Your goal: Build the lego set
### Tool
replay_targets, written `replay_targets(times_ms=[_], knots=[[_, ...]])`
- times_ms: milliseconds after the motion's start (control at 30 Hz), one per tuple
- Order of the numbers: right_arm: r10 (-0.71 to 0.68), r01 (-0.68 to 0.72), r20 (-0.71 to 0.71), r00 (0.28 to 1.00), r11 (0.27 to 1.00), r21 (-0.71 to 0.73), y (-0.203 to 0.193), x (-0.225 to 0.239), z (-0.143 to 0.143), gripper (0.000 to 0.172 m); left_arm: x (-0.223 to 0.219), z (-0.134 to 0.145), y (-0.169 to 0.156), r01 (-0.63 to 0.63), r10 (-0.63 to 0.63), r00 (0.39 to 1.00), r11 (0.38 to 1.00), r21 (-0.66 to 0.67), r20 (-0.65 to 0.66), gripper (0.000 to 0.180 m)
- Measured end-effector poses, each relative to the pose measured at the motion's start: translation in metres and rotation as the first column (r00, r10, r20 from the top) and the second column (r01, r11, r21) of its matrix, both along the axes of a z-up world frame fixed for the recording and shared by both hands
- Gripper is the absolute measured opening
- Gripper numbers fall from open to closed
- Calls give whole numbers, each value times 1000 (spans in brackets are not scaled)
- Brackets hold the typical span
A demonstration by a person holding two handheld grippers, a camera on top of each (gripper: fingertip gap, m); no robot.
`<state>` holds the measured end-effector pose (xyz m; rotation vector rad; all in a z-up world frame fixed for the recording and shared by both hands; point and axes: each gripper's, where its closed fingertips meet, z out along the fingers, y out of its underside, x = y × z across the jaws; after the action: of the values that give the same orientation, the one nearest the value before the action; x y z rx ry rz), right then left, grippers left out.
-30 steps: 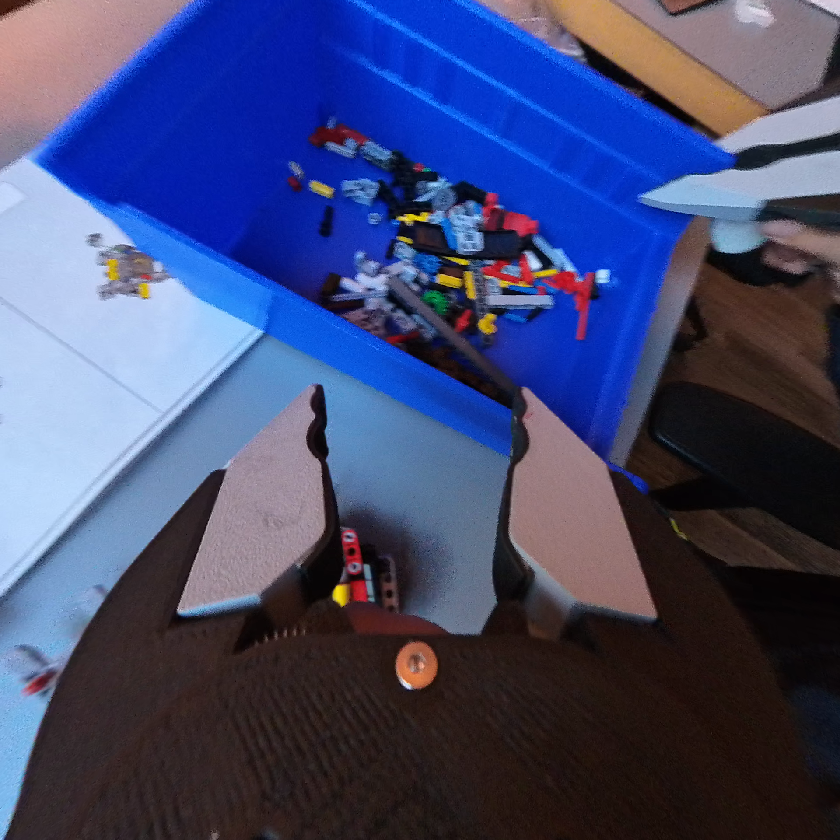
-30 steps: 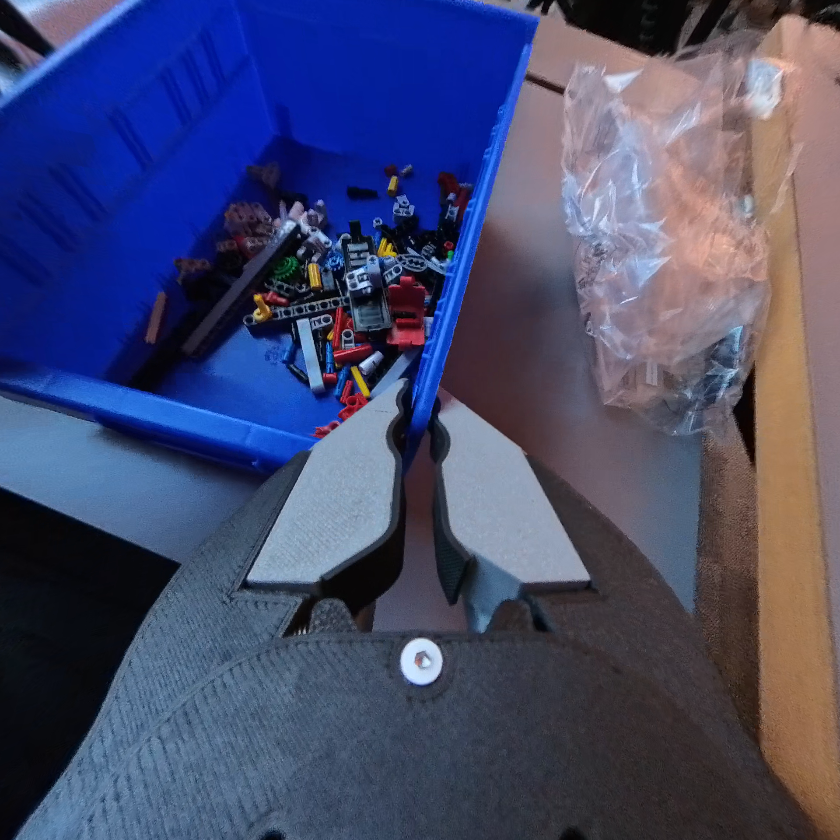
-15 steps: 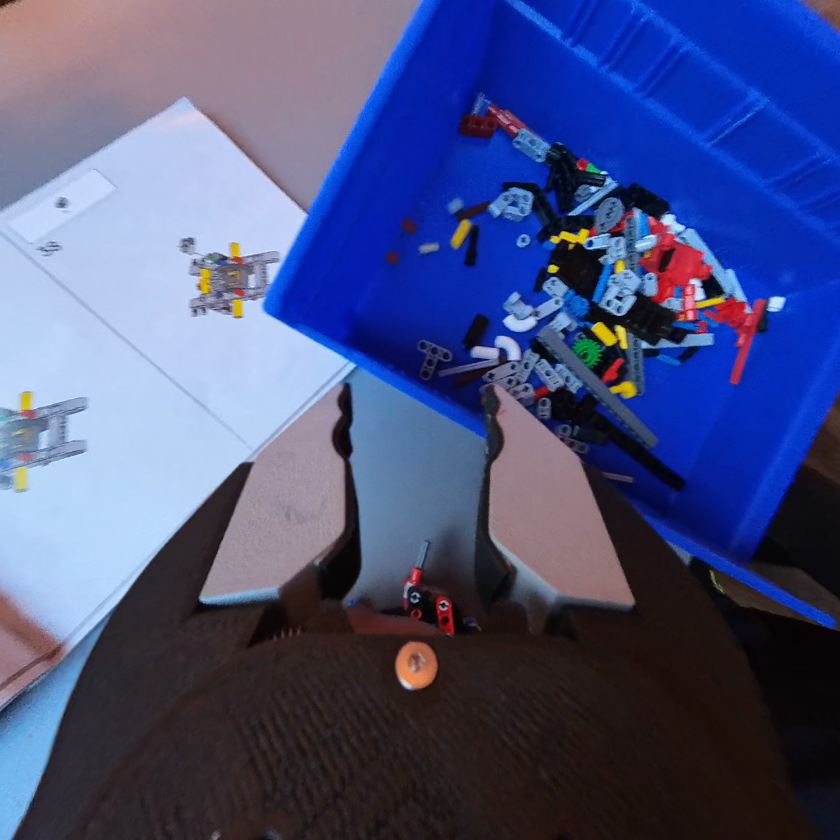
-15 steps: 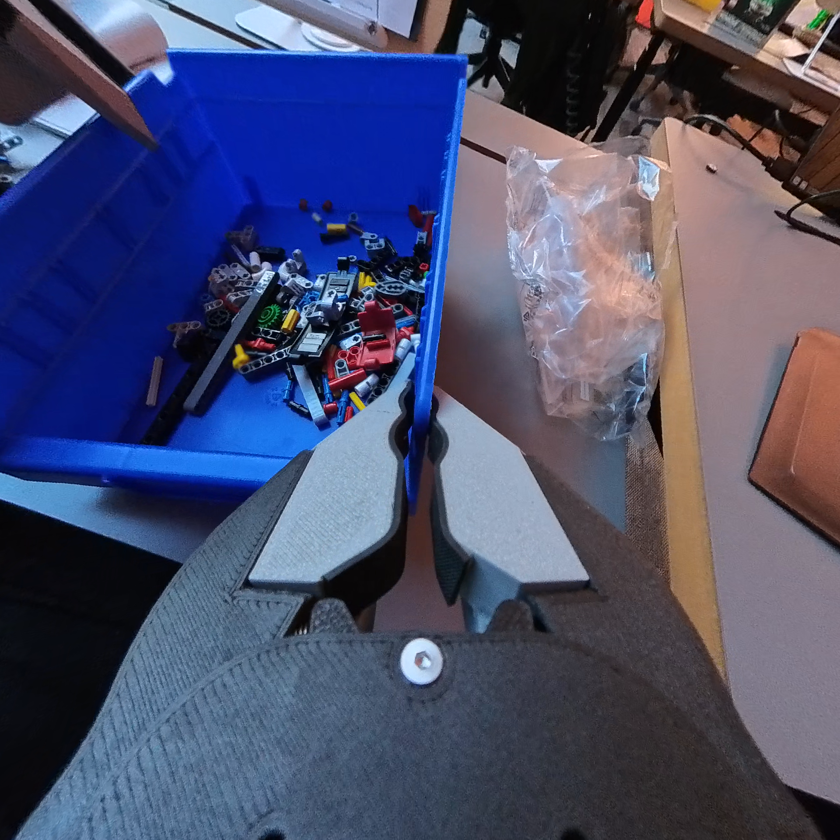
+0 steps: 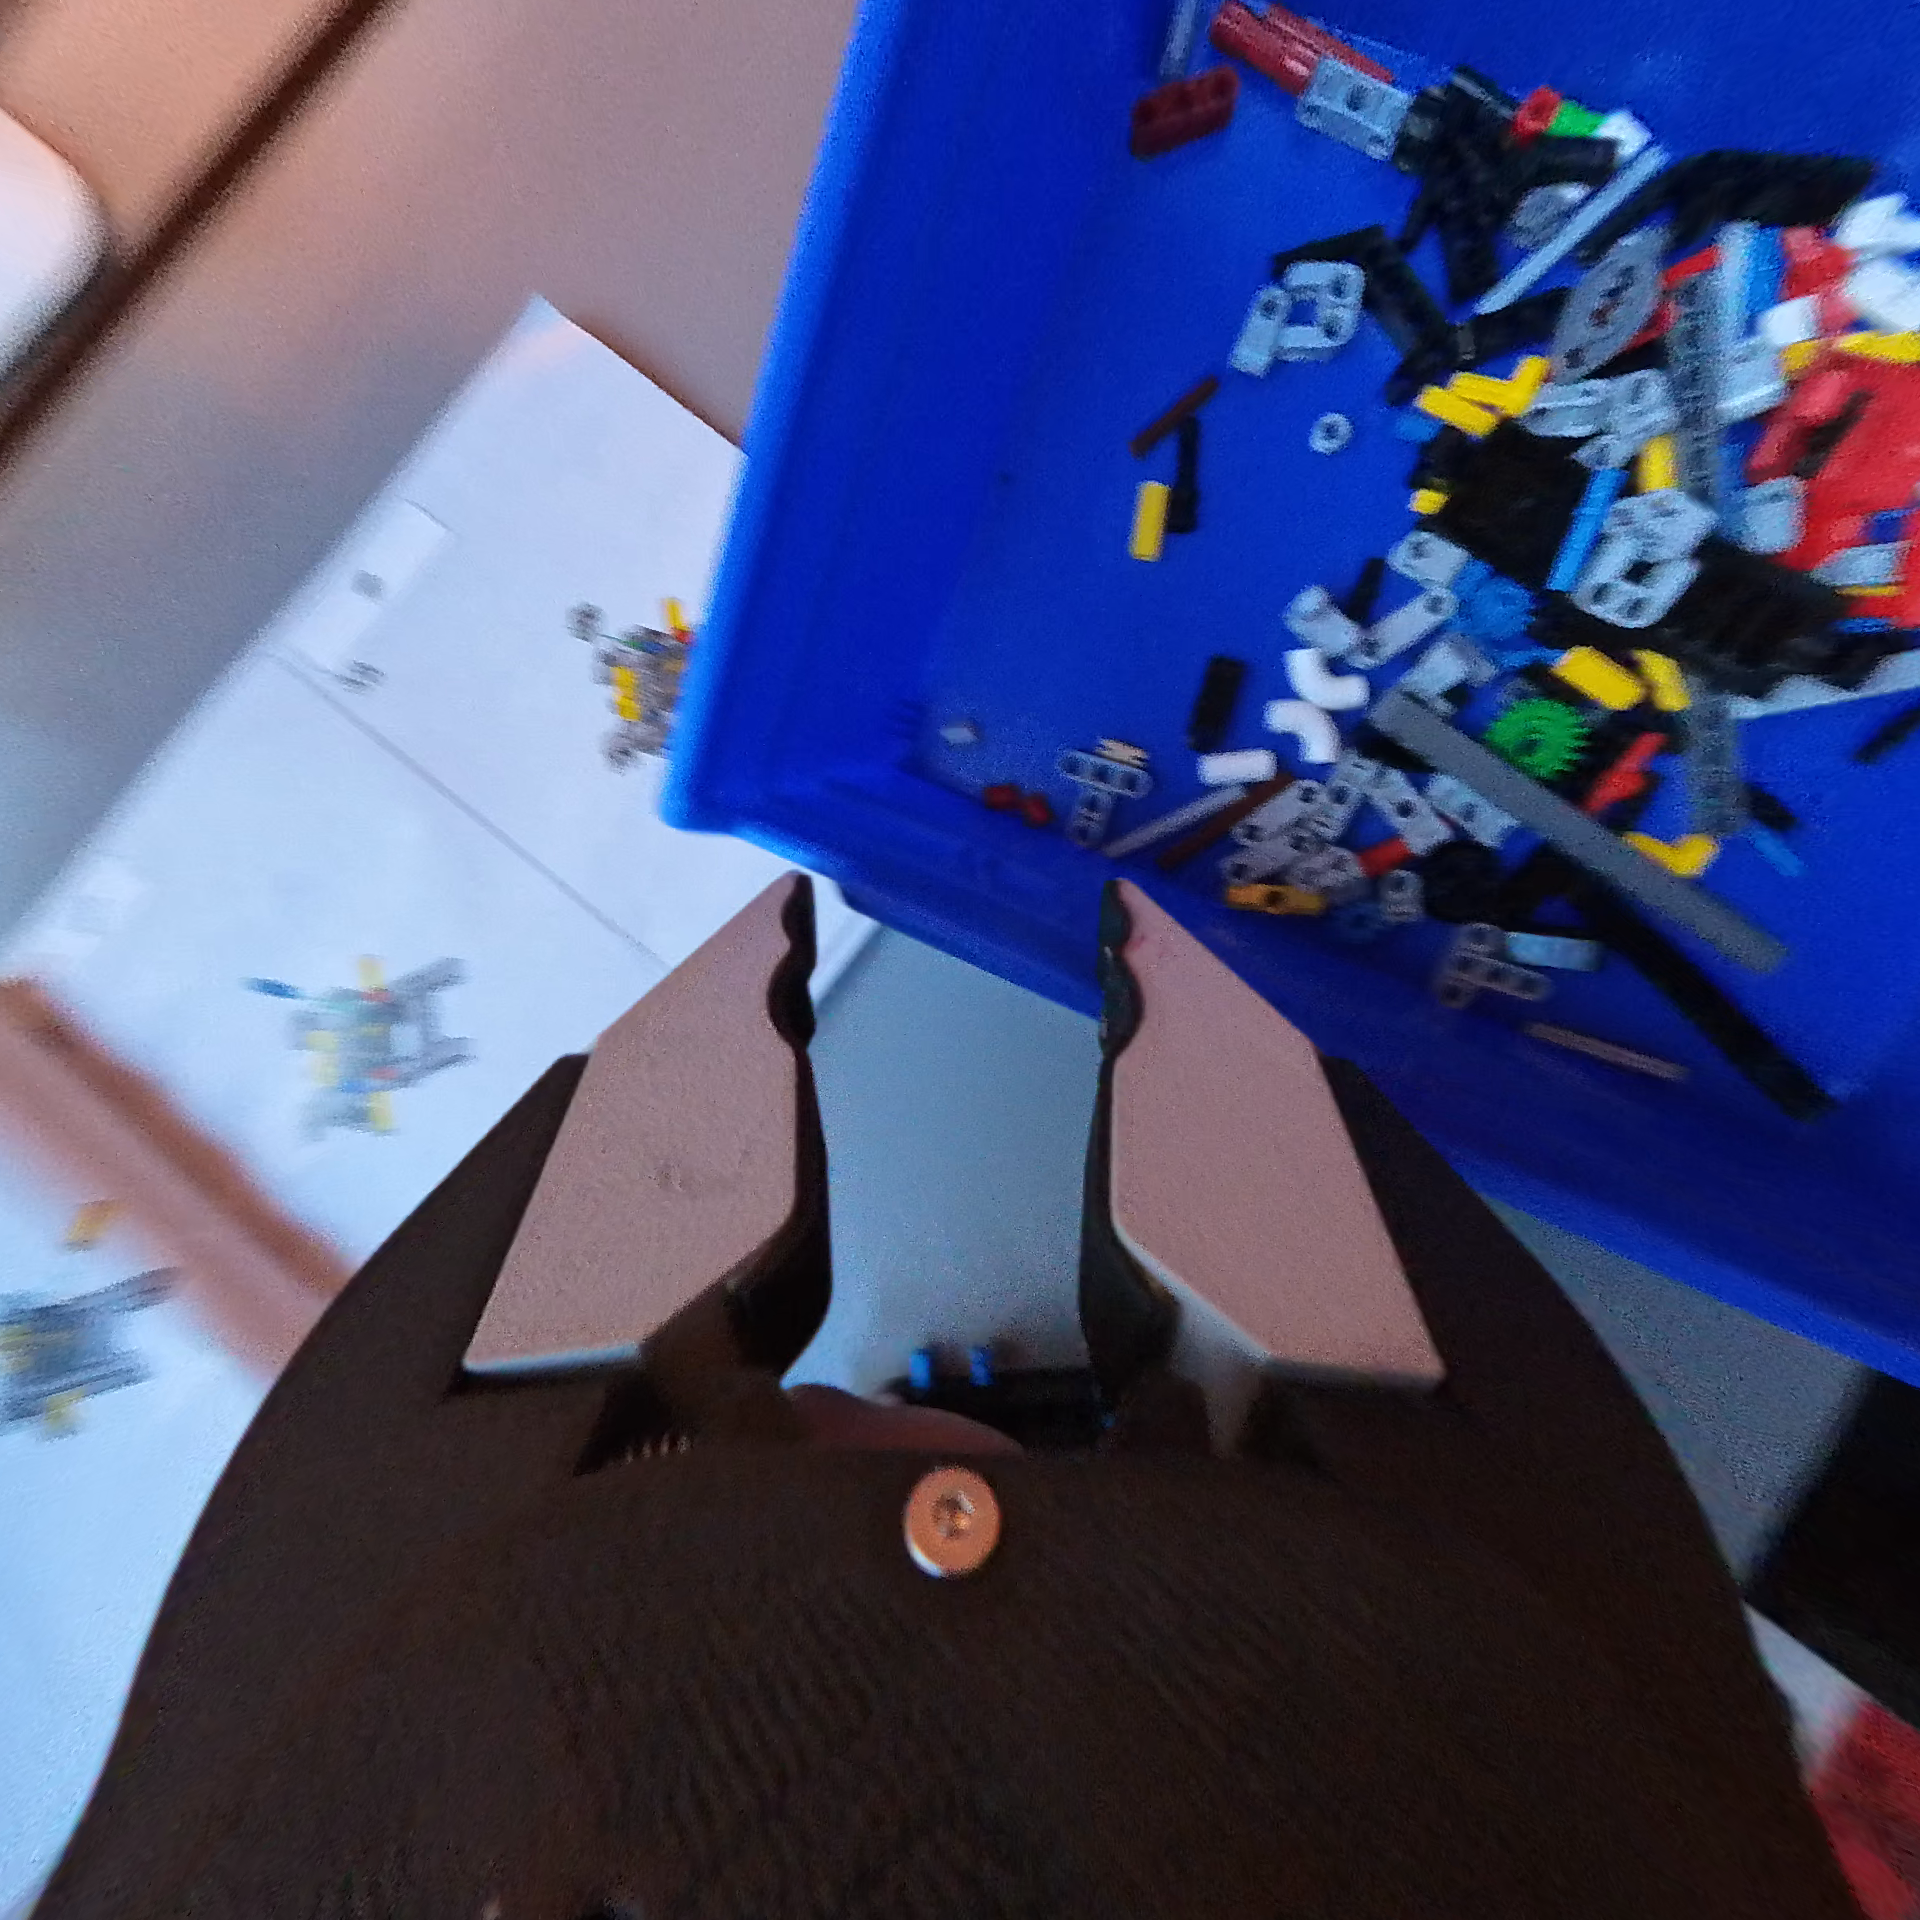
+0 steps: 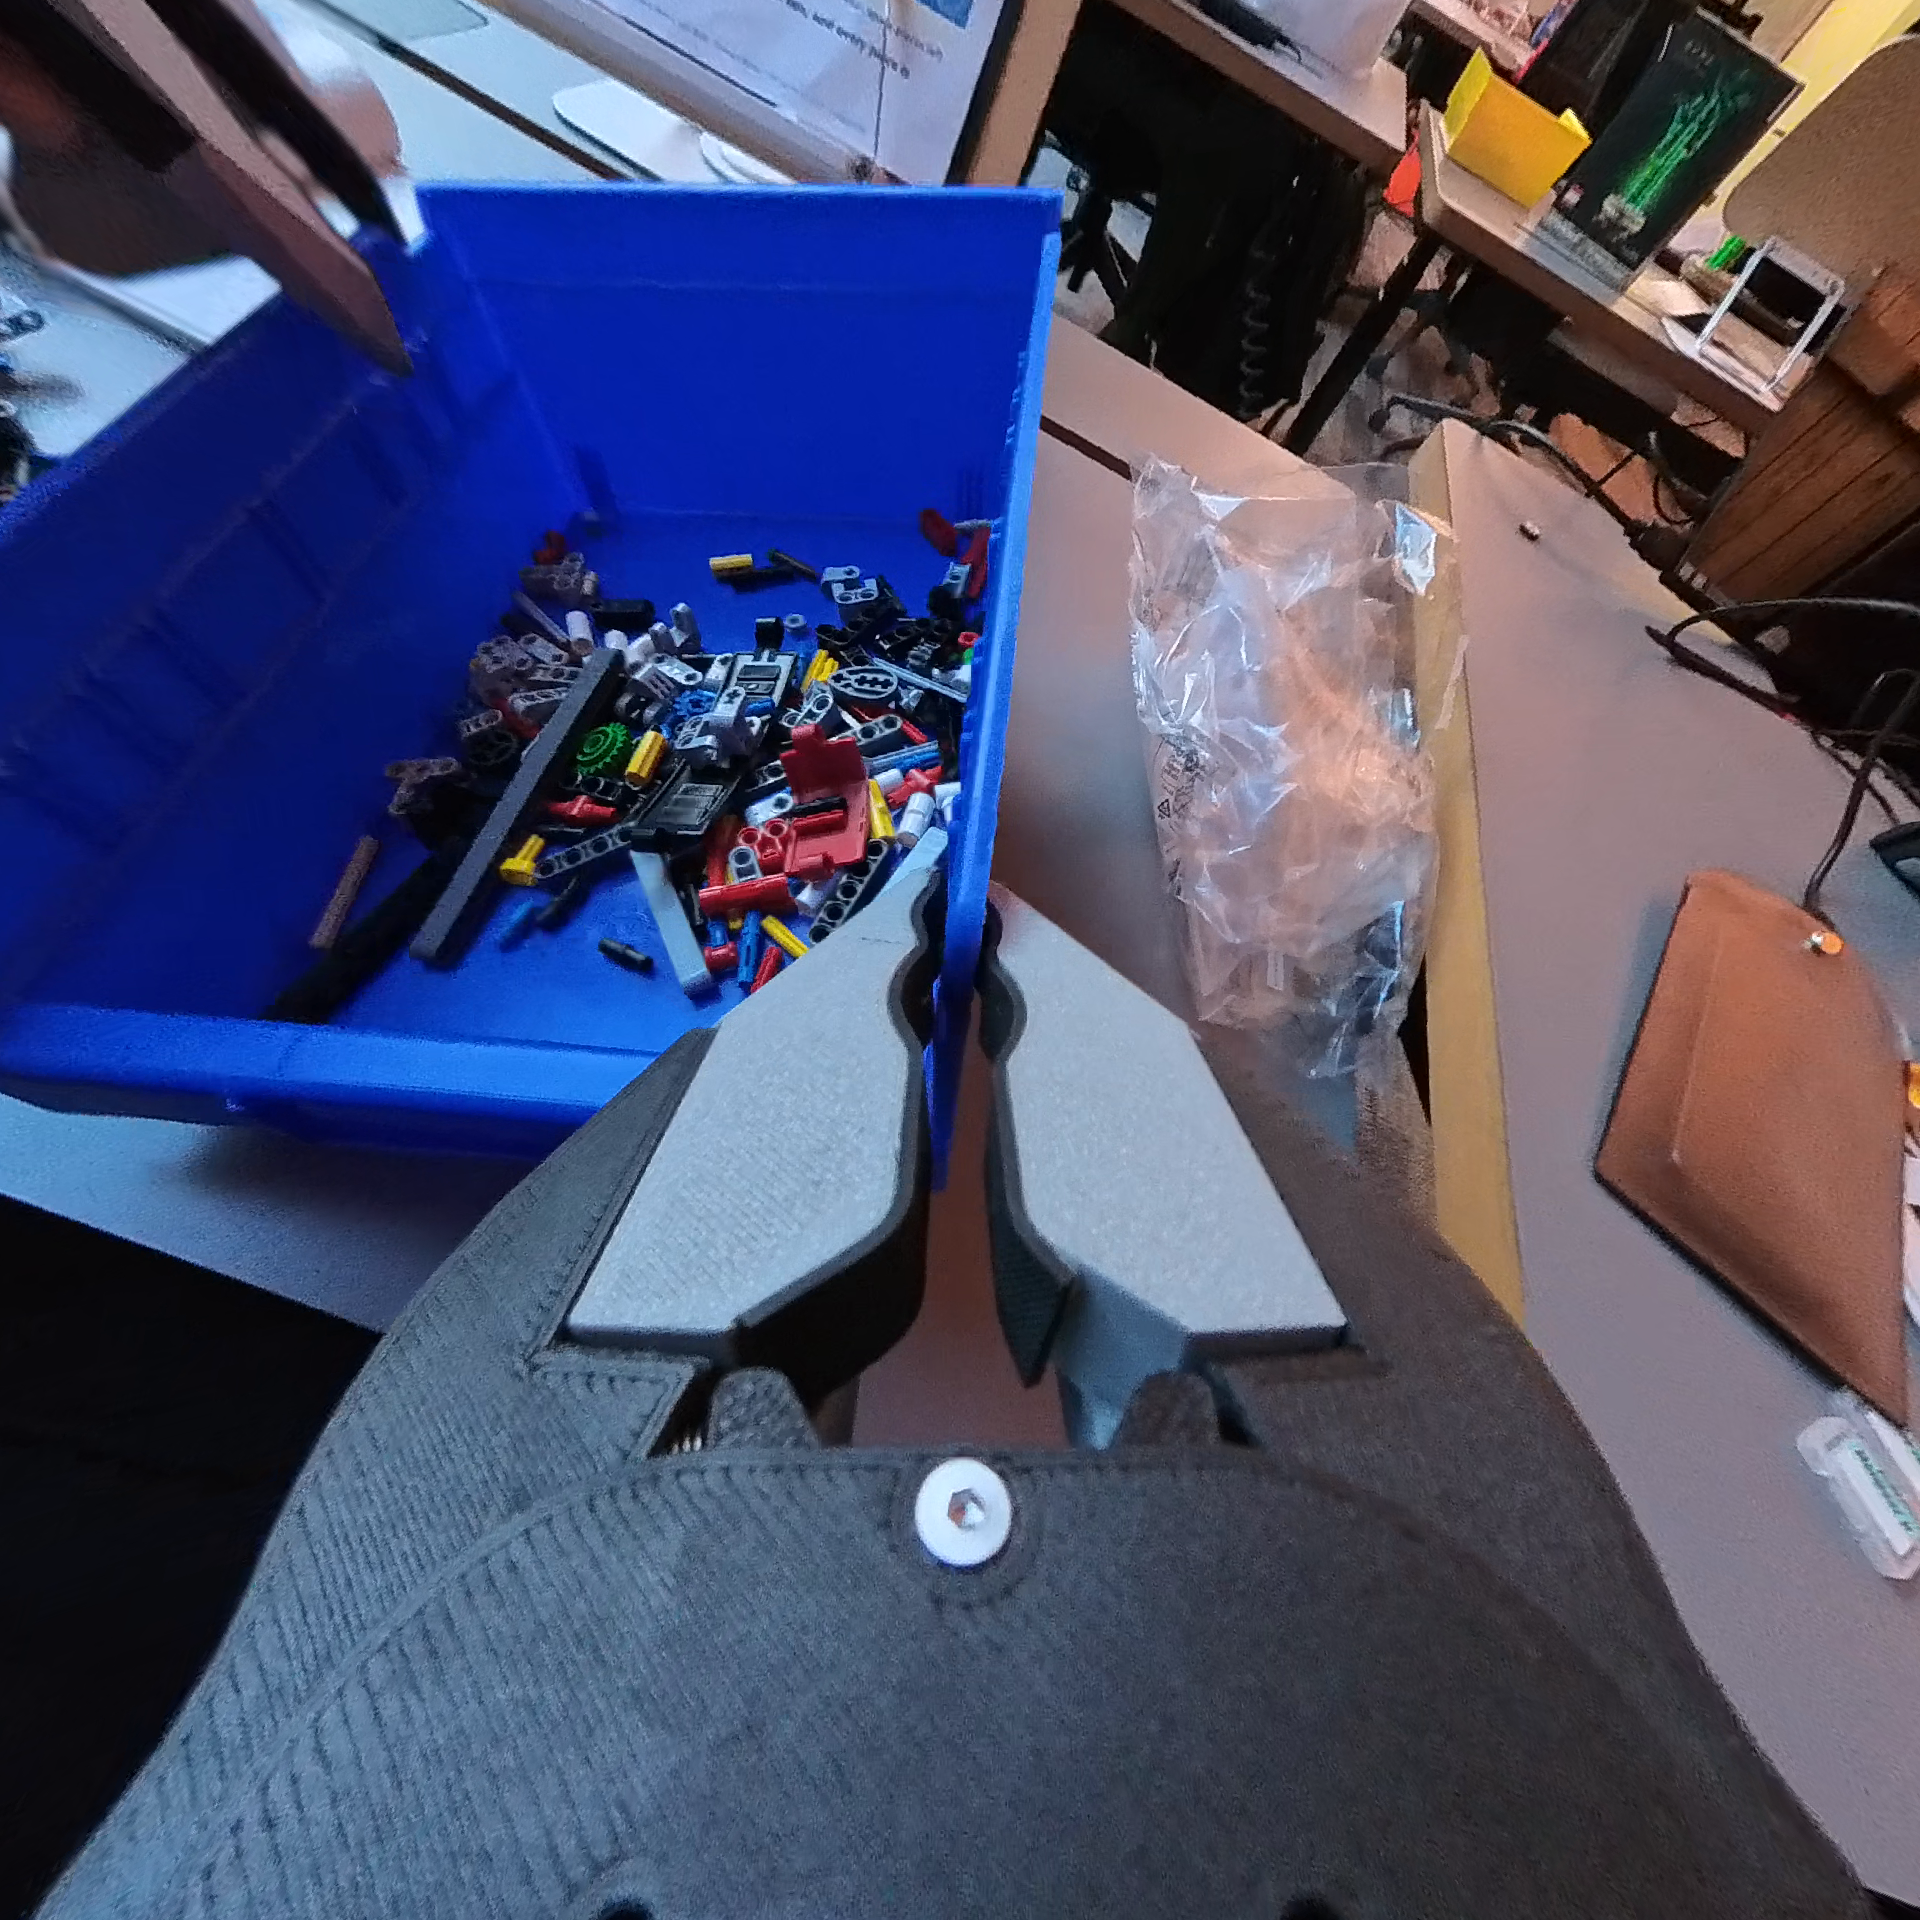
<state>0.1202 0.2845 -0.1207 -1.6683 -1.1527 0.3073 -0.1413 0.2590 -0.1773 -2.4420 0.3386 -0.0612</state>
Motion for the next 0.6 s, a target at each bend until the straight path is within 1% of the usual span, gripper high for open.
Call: replay_targets(times_ms=[100, 167, 233, 300, 400, 467, 500, 533, 567, 600], knots=[[-4, 4, -5, 1000, 1000, 2, 5, -1, 4, 0, -16, 28, 17, 28, -7, 980, 995, 100, -201, 54], [-6, 6, -12, 1000, 1000, -9, 7, -2, 6, 0, -23, 44, 33, 55, -10, 958, 987, 149, -288, 53], [-8, 8, -8, 1000, 1000, -8, 8, -2, 6, 0, -18, 46, 46, 99, -60, 958, 987, 129, -282, 58], [-4, 4, -11, 1000, 1000, -17, 9, -2, 6, 0, -18, 41, 57, 112, -85, 958, 990, 82, -275, 62], [5, -4, 1, 1000, 1000, -18, 9, -1, 5, 0, -16, 30, 70, 156, -151, 955, 988, 0, -257, 63], [10, -10, 7, 1000, 1000, -12, 8, -2, 5, 1, -10, 21, 72, 195, -204, 956, 979, -65, -213, 60], [14, -14, 6, 1000, 1000, -11, 8, -2, 6, 0, -7, 18, 73, 210, -223, 955, 974, -84, -197, 49], [16, -16, 3, 1000, 1000, -10, 9, -2, 6, 0, -4, 16, 75, 230, -243, 952, 969, -93, -184, 24], [16, -16, 1, 1000, 1000, -12, 10, -3, 6, 1, -2, 15, 76, 241, -255, 950, 965, -99, -180, 11], [9, -9, 5, 1000, 1000, -16, 12, -2, 5, 0, -1, 14, 78, 246, -262, 948, 964, -102, -183, 11]])
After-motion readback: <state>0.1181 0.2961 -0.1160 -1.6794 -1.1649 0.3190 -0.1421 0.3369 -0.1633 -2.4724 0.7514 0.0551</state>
